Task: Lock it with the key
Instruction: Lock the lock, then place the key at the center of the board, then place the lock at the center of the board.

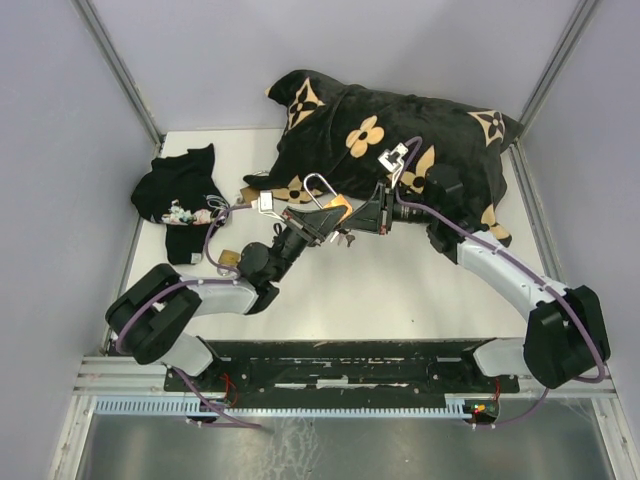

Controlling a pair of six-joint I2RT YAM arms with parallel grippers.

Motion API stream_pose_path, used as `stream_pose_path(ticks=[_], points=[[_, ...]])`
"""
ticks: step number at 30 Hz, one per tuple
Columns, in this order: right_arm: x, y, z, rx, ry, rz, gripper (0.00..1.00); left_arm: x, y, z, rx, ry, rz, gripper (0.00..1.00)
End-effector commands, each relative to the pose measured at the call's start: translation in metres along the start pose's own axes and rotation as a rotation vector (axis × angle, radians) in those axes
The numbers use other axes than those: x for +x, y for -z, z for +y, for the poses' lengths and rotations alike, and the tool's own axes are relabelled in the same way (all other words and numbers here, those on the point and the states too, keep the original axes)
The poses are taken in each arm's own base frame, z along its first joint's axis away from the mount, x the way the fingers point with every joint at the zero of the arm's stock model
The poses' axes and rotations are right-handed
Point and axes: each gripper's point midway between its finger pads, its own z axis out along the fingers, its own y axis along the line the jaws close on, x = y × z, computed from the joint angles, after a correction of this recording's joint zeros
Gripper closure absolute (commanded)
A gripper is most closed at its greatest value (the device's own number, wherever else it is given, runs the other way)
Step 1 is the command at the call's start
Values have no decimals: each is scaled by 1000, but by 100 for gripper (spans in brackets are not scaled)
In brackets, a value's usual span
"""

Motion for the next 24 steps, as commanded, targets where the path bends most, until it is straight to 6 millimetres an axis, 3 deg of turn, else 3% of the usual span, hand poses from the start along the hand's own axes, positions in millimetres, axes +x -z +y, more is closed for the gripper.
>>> stream_pose_path(ticks=[1,3,6,8,11,14,17,20,24], points=[[4,18,-16,156,157,126,98,-103,-13,-78,203,-97,-424,97],[-4,17,-9,129,169,115,98,-99,-18,-65,97,-177,-407,97],[0,18,-5,118,182,120,98,-107,-15,-54,29,-224,-448,97],[8,21,-6,106,169,144,98,-116,-7,-47,23,-189,-490,97],[11,15,16,-85,34,123,98,-126,-1,-48,105,-57,-520,97],[2,15,40,-209,-31,82,98,-133,-4,-61,229,98,-498,97],[-7,17,50,-213,-18,58,98,-135,-12,-79,308,137,-451,97],[-1,23,36,-65,74,86,98,-140,-17,-100,360,75,-453,97],[-6,24,54,-156,78,57,98,-150,-20,-114,388,-26,-471,97]])
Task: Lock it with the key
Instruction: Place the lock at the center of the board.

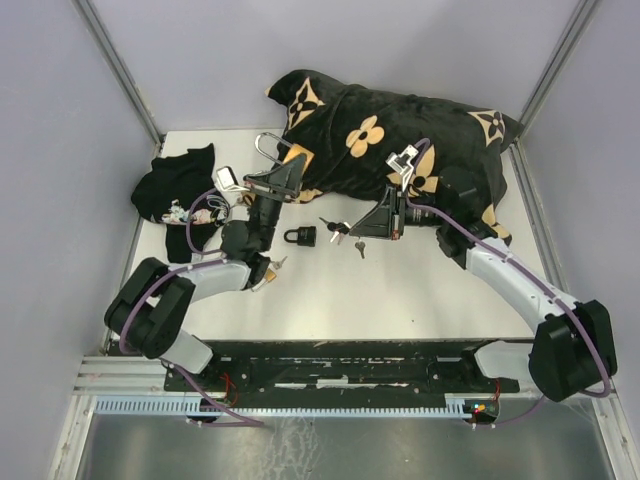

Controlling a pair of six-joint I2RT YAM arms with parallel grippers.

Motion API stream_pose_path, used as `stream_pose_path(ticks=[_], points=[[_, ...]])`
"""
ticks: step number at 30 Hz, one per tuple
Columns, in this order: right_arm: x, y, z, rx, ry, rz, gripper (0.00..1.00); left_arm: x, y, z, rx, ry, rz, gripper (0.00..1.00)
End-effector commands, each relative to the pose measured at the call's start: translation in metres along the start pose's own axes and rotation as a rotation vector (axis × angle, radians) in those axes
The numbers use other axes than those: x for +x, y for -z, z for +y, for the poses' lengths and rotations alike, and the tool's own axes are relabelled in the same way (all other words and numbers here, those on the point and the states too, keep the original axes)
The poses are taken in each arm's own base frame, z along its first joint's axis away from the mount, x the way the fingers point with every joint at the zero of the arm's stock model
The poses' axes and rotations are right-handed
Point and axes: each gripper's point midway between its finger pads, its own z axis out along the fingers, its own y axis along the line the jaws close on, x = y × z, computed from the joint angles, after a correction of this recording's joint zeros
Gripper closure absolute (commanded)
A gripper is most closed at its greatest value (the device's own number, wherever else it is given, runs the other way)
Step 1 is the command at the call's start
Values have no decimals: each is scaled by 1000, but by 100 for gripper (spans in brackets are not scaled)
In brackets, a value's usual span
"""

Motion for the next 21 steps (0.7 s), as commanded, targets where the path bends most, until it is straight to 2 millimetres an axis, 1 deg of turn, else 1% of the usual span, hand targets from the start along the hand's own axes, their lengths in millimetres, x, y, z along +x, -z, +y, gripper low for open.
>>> stream_pose_path(ticks=[1,2,3,4,6,7,8,9,10,12,14,16,19,21], points=[[-6,8,34,-73,158,12,98,-52,-10,-108,349,-6,-184,97],[-3,10,28,-28,186,41,98,-50,-11,-109,352,-10,-174,97],[6,14,19,37,162,79,98,-47,-14,-107,339,-9,-152,97],[9,19,6,116,185,103,98,-41,-17,-100,303,-7,-119,97],[10,34,-25,284,210,118,98,-21,-18,-80,212,-30,-10,97],[13,44,-44,363,197,116,98,-6,-16,-59,127,-47,65,97],[13,53,-59,427,191,109,97,4,-11,-50,95,-66,124,97],[20,63,-79,490,168,114,96,20,-3,-24,-3,-86,209,97],[24,72,-97,548,155,116,95,34,7,-7,-65,-91,282,97],[32,85,-123,613,113,127,94,62,30,18,-134,-85,420,97],[37,92,-141,655,77,163,93,93,54,37,-180,-38,542,97],[44,95,-155,673,43,198,93,131,75,54,-214,-3,678,97],[52,103,-172,709,10,231,93,184,99,78,-259,28,854,96],[54,109,-179,733,1,232,92,209,110,101,-305,35,922,95]])
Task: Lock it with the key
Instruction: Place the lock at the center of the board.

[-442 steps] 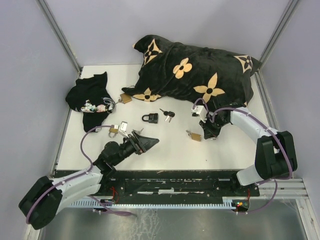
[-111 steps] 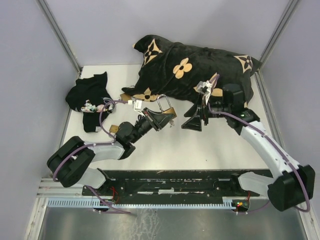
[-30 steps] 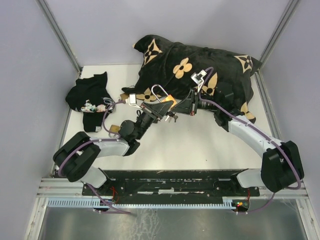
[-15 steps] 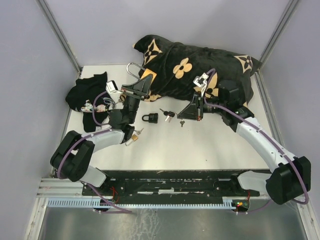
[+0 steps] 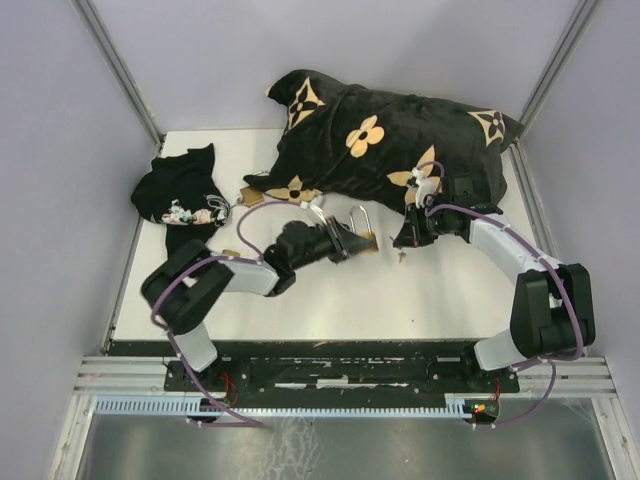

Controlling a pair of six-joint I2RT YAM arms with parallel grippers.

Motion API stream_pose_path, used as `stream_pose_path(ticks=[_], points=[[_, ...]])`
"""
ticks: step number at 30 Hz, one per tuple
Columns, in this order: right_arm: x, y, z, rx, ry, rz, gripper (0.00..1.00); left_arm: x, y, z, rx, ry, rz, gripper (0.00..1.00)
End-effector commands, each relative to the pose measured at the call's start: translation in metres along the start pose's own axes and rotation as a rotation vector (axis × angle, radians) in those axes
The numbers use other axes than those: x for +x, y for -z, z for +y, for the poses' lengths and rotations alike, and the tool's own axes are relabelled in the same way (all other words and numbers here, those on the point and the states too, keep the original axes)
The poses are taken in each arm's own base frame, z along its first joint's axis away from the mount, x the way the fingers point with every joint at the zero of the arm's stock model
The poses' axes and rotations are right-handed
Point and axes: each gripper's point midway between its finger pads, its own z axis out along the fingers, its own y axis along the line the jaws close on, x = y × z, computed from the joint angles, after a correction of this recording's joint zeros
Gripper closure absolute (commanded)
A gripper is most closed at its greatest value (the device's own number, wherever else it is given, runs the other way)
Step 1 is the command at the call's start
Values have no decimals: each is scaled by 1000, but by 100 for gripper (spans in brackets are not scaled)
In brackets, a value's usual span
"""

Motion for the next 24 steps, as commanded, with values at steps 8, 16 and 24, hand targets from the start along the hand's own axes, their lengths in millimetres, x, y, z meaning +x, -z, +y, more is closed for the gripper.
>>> stream_pose_path(ticks=[8,16,24], points=[[0,8,-37,99,21,0,88,74,-65,76,-130,-15,248,89],[7,3,-47,113,4,41,78,71,-74,124,-389,-175,256,60],[7,4,-45,102,12,48,53,38,-56,115,-497,-389,212,42]])
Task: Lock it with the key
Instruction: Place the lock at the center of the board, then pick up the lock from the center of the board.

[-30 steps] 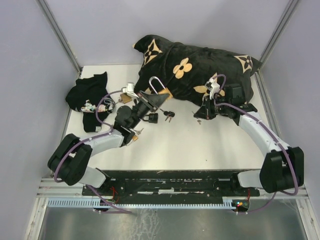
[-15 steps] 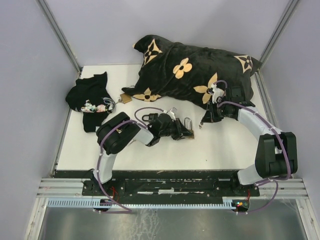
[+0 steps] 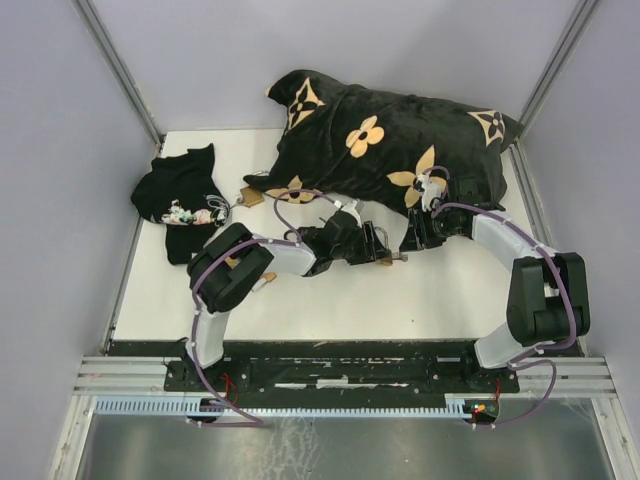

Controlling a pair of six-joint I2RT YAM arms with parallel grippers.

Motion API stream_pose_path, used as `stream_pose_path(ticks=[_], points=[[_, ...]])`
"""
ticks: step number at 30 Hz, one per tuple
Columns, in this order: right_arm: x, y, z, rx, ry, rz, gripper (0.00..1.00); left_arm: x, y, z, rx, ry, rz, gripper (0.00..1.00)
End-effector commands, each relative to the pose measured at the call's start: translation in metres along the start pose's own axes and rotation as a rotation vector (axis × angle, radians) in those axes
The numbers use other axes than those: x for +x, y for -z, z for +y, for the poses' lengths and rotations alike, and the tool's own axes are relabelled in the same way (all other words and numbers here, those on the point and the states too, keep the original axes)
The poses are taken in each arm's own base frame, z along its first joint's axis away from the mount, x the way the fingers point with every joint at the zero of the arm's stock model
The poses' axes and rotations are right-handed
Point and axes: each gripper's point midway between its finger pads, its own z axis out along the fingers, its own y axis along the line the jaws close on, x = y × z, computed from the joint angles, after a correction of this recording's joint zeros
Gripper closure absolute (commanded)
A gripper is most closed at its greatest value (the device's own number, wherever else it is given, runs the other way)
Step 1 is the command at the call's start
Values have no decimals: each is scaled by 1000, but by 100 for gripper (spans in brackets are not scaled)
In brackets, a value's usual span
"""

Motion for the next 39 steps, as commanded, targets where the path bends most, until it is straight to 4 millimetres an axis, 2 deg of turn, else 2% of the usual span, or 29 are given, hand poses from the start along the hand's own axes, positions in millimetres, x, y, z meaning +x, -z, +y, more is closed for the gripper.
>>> stream_pose_path(ticks=[1,5,9,11,12,15,18,20,22,24,26,29,31,35,39], points=[[-18,10,2,12,57,-45,49,-36,28,-9,-80,-210,-103,41],[-25,23,12,-7,115,-82,44,-70,63,-23,-110,-356,-231,37],[-38,44,40,-96,218,-164,42,-110,108,-25,-182,-485,-381,16],[-47,55,57,-147,254,-217,41,-134,130,-10,-227,-473,-434,5],[-53,61,66,-175,263,-240,40,-146,140,-1,-228,-450,-448,3],[-71,77,90,-258,289,-285,40,-183,169,30,-217,-344,-480,4],[-84,80,96,-278,285,-304,40,-211,189,76,-322,-251,-474,8],[-83,74,93,-286,276,-311,40,-222,197,114,-453,-227,-415,14],[-74,71,88,-269,289,-286,40,-229,203,149,-589,-251,-315,20],[-67,66,85,-267,282,-274,40,-238,212,177,-723,-281,-232,22],[-66,65,85,-269,286,-279,40,-249,220,197,-837,-297,-185,21],[-66,65,82,-261,285,-275,40,-278,226,213,-948,-311,-160,15],[-65,65,81,-261,281,-270,39,-287,225,221,-982,-317,-118,13],[-64,66,80,-257,280,-274,40,-288,213,235,-975,-324,-47,4],[-64,66,78,-253,277,-273,39,-278,200,251,-948,-283,20,3]])
